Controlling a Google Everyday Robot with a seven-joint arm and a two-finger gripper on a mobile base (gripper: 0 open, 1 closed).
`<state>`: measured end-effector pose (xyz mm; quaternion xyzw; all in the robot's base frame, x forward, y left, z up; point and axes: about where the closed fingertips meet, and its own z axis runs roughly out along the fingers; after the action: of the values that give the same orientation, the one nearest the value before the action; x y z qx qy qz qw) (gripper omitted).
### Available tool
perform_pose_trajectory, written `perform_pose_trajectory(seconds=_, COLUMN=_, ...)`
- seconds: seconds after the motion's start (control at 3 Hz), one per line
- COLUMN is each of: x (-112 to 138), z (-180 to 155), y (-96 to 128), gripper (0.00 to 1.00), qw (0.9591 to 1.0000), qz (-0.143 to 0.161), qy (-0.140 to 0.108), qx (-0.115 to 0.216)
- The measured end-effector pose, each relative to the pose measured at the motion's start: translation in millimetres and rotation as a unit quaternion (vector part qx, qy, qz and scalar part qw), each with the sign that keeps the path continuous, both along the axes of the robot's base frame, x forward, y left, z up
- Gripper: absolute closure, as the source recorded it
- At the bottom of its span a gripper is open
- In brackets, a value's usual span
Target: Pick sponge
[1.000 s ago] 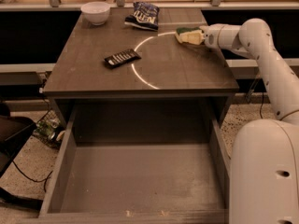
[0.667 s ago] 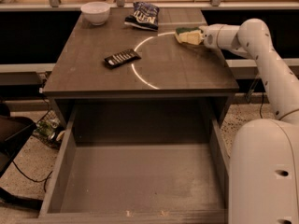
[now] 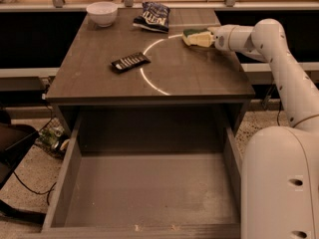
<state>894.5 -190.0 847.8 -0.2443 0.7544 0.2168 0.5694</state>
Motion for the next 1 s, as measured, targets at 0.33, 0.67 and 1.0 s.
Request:
perform_pose_trajectory(seconds=0.33, x=-6.7, z=22.6, y=-0.2, gripper=1.0, qw=0.9992, qz=0.029, qy=-0.019, qx=0.019)
perform_pose_trajectory(seconds=0.67, x=-26.9, z=64.2, y=-7.8, gripper=1.0, qw=0.9972, qz=0.061, qy=-0.036, qx=0.024)
perform_pose_trajectory(seconds=1.0, x=-56.0, z=101.3, y=-18.8, gripper=1.0, qw=0.9959, qz=0.081, qy=-0.037, qx=-0.012)
